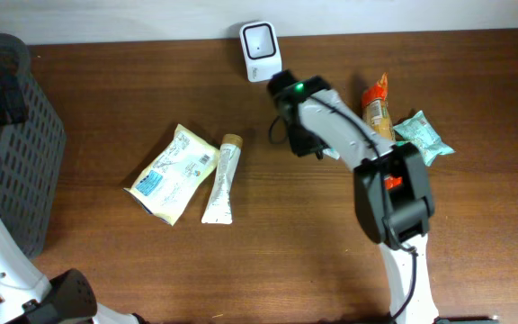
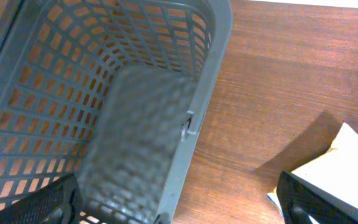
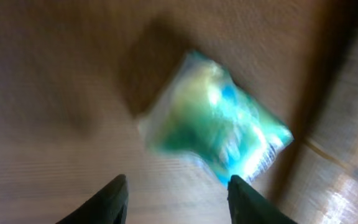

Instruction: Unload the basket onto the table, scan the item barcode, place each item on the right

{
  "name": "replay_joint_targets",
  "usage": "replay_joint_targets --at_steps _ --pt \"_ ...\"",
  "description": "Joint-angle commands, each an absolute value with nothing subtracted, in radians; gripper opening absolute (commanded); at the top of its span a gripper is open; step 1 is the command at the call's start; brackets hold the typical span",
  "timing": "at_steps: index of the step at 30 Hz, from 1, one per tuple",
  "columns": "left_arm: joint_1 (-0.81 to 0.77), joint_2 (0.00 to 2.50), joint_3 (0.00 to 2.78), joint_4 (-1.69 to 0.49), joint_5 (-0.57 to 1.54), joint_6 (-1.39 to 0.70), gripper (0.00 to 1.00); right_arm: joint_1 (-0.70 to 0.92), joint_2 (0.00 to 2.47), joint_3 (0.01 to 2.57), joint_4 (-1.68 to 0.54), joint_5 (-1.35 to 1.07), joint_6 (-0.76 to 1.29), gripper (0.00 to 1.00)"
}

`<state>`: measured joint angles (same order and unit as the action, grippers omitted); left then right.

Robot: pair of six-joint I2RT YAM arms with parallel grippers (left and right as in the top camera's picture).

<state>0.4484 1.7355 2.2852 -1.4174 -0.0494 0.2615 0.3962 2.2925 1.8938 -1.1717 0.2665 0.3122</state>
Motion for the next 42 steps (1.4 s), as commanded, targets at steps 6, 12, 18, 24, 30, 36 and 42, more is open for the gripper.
replay_joint_targets --at_steps 6,12,18,24,30,36,42 --pt "0.455 1.735 2.287 -1.416 -0.046 0.248 0.99 0.233 2.297 1.913 -0.892 -0.096 0.424 0.34" --pt "0.455 1.735 2.287 -1.416 -0.046 0.248 0.99 0.234 2.297 1.866 -0.875 -0.014 0.427 0.34" --pt "0.455 1.735 2.287 -1.416 -0.045 0.248 0.99 0.256 2.297 1.827 -0.898 -0.247 0.224 0.33" --pt "0.455 1.735 2.287 -1.416 -0.045 0.248 0.99 0.308 2.297 1.832 -1.167 -0.249 0.135 0.33" --pt "0.455 1.735 2.287 -1.416 -0.045 0.248 0.99 0.274 2.27 1.879 -1.295 -0.187 0.121 0.3" --pt "0.455 1.735 2.287 -1.416 -0.045 0.248 0.99 0.249 2.107 1.979 -1.306 -0.152 0.08 0.31" --pt "0.455 1.735 2.287 -1.416 -0.046 0.248 0.99 0.123 2.154 1.853 -1.243 -0.26 -0.095 0.4"
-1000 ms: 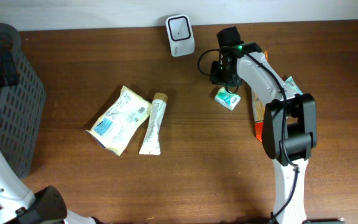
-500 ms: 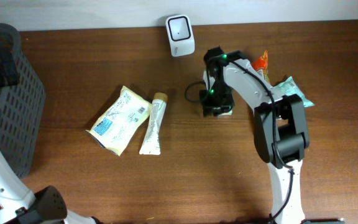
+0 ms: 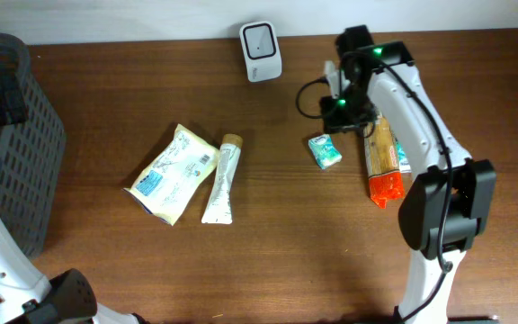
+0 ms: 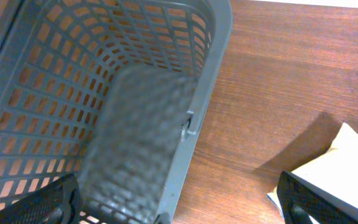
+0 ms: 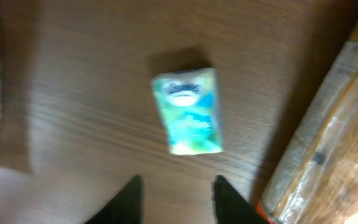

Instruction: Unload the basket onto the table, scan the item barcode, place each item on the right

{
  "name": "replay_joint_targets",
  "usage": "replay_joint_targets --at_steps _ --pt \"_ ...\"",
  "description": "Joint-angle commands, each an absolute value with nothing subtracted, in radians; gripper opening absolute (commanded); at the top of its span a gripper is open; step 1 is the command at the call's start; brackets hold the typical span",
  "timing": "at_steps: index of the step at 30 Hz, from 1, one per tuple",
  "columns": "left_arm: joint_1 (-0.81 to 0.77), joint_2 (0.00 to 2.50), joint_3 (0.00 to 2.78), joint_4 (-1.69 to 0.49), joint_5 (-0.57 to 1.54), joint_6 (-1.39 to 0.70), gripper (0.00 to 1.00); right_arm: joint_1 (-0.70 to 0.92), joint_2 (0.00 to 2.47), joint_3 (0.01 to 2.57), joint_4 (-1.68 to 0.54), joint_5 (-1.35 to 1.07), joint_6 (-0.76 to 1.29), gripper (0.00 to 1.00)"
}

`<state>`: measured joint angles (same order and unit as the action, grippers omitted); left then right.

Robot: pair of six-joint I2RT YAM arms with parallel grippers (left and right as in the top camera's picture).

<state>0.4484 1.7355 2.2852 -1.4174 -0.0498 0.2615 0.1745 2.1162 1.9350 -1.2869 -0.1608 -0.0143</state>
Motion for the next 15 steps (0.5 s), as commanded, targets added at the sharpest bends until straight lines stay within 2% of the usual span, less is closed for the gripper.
replay_joint_targets --at_steps 1,5,12,14,15 --pt "0.455 1.735 2.287 -1.416 -0.046 0.248 0.99 0.1 2.154 1.807 -1.201 -0.323 -0.109 0.39" --pt "0.455 1.735 2.287 -1.416 -0.045 0.248 0.99 0.038 2.154 1.643 -1.042 -0.464 -0.108 0.31" --pt "0.455 1.735 2.287 -1.416 -0.045 0.248 0.99 0.032 2.156 1.458 -0.852 -0.521 -0.089 0.31" --pt "0.455 1.735 2.287 -1.416 -0.046 0.248 0.99 0.032 2.156 1.417 -0.799 -0.52 -0.049 0.23" --pt "0.455 1.735 2.287 -1.416 -0.046 0.248 0.99 0.031 2.156 1.41 -0.796 -0.521 -0.044 0.11"
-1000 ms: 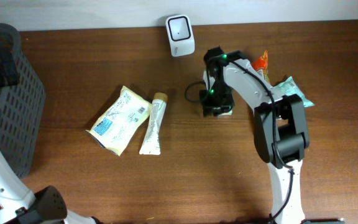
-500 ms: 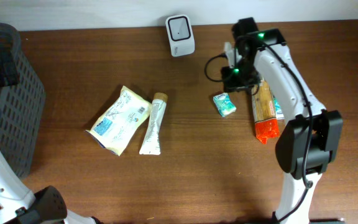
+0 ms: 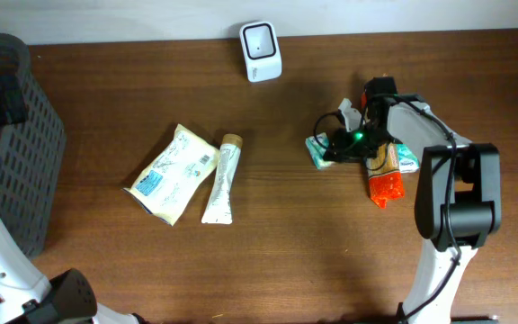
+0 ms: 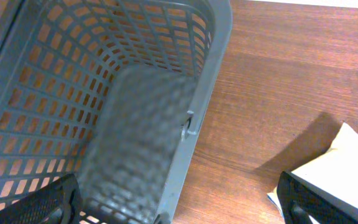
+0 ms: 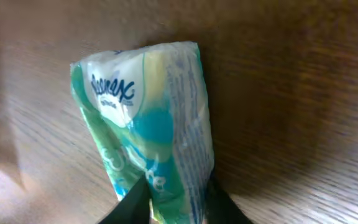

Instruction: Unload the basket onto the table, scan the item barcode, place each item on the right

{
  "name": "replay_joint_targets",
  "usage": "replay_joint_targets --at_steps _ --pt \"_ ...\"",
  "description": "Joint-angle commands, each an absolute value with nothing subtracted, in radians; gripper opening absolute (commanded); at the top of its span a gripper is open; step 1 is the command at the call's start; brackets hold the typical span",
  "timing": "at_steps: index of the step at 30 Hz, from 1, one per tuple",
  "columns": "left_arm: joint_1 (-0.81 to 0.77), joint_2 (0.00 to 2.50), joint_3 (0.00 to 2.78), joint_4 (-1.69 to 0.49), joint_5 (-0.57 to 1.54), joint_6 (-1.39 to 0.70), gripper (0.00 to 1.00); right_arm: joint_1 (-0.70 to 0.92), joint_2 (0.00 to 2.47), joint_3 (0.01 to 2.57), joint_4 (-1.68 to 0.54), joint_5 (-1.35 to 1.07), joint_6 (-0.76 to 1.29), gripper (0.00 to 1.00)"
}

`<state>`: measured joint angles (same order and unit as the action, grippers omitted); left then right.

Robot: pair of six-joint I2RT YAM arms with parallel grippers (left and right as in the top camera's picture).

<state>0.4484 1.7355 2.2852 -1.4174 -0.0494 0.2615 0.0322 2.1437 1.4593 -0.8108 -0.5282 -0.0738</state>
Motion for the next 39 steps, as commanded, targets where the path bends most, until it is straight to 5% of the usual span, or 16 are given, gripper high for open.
replay_joint_targets --at_steps 1,8,12,15,36,39 --pt "0.455 1.735 2.287 -1.416 -0.046 0.248 0.99 0.031 2.156 1.41 -0.8 -0.522 -0.043 0.04" --pt "0.455 1.735 2.287 -1.416 -0.046 0.248 0.99 0.023 2.062 1.525 -0.961 -0.871 -0.033 0.04" --pt "0.455 1.735 2.287 -1.416 -0.045 0.248 0.99 0.025 1.977 1.542 -1.006 -1.386 -0.033 0.04" --pt "0.455 1.735 2.287 -1.416 -0.046 0.248 0.99 0.027 1.977 1.542 -0.988 -1.535 -0.036 0.04" --pt "0.455 1.735 2.287 -1.416 -0.045 0.248 0.99 0.033 1.977 1.543 -0.973 -1.552 0.153 0.04" --pt "0.455 1.735 2.287 -1.416 -0.045 0.248 0.99 0.071 1.974 1.545 -0.963 -1.264 0.136 0.04"
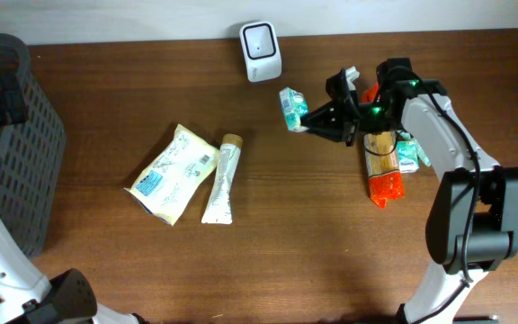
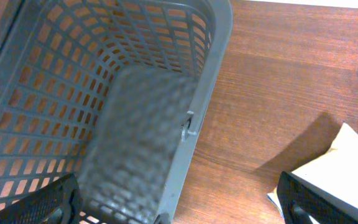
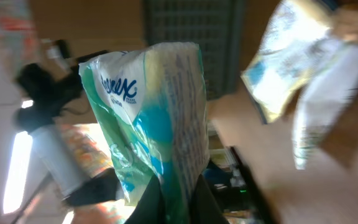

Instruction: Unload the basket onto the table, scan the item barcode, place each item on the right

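My right gripper (image 1: 308, 117) is shut on a green-and-white tissue pack (image 1: 291, 107), held off the table, a little right of and below the white scanner (image 1: 261, 39) at the far edge. In the right wrist view the tissue pack (image 3: 148, 118) fills the middle, pinched between the dark fingers (image 3: 156, 200), with the camera turned sideways. My left gripper (image 2: 179, 211) stands open over the grey basket (image 2: 104, 93), nothing between its fingers.
An orange snack packet (image 1: 383, 162) and a second green pack (image 1: 408, 155) lie under the right arm. A pale yellow pouch (image 1: 174, 171) and a white tube (image 1: 222, 178) lie at mid-table. The grey basket (image 1: 7, 135) stands at the left edge.
The right gripper held the tissue pack down on the table beside the orange packet; now the pack is up off the table and farther left, nearer the scanner. The left arm has not moved.
The right gripper hung open over the table near the scanner, with a tissue pack blurred below it. Then it stood open above the pack lying left of the orange packet. Then it was shut on the pack, and now holds it raised near the scanner.
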{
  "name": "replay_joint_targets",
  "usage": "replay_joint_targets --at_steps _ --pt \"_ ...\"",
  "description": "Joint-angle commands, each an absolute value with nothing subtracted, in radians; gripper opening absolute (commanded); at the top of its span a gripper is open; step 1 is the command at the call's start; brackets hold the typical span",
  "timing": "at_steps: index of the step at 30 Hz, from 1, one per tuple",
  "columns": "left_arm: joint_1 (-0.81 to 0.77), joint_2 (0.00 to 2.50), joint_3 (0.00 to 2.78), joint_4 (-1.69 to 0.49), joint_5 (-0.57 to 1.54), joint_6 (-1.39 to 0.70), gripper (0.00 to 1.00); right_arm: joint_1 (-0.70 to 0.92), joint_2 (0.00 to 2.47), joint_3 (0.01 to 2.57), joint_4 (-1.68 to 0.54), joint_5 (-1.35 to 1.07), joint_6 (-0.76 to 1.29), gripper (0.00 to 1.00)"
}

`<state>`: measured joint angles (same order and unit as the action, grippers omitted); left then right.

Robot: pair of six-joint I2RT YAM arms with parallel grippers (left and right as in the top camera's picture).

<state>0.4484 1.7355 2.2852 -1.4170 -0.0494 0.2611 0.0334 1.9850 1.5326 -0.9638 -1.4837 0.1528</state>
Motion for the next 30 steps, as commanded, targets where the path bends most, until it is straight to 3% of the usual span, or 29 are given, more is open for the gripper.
replay_joint_targets --at_steps 1,4,9,11,14,23,25,30 --pt "0.455 1.735 2.287 -1.416 -0.045 0.248 0.99 0.102 1.974 1.545 -0.966 -1.119 0.141 0.04" --pt "0.455 1.735 2.287 -1.416 -0.046 0.248 0.99 0.216 1.974 1.595 -1.0 -0.818 0.171 0.04" --pt "0.455 1.735 2.287 -1.416 -0.046 0.248 0.99 0.398 1.974 2.019 -1.245 -0.16 0.246 0.04" --pt "0.455 1.735 2.287 -1.416 -0.046 0.248 0.99 0.455 1.974 2.154 -1.221 0.099 0.245 0.04" --pt "0.455 1.735 2.287 -1.416 -0.046 0.248 0.99 0.509 1.996 2.16 -0.981 0.406 0.166 0.04" --pt "0.455 1.735 2.287 -1.416 -0.046 0.248 0.99 0.509 2.43 2.148 -0.304 0.576 -0.295 0.04" --pt "0.455 1.735 2.287 -1.416 -0.046 0.248 0.99 0.509 2.505 2.148 -0.241 0.68 -0.311 0.04" --pt "0.455 1.735 2.287 -1.416 -0.046 0.248 0.99 0.509 2.526 2.148 -0.182 0.686 -0.324 0.04"
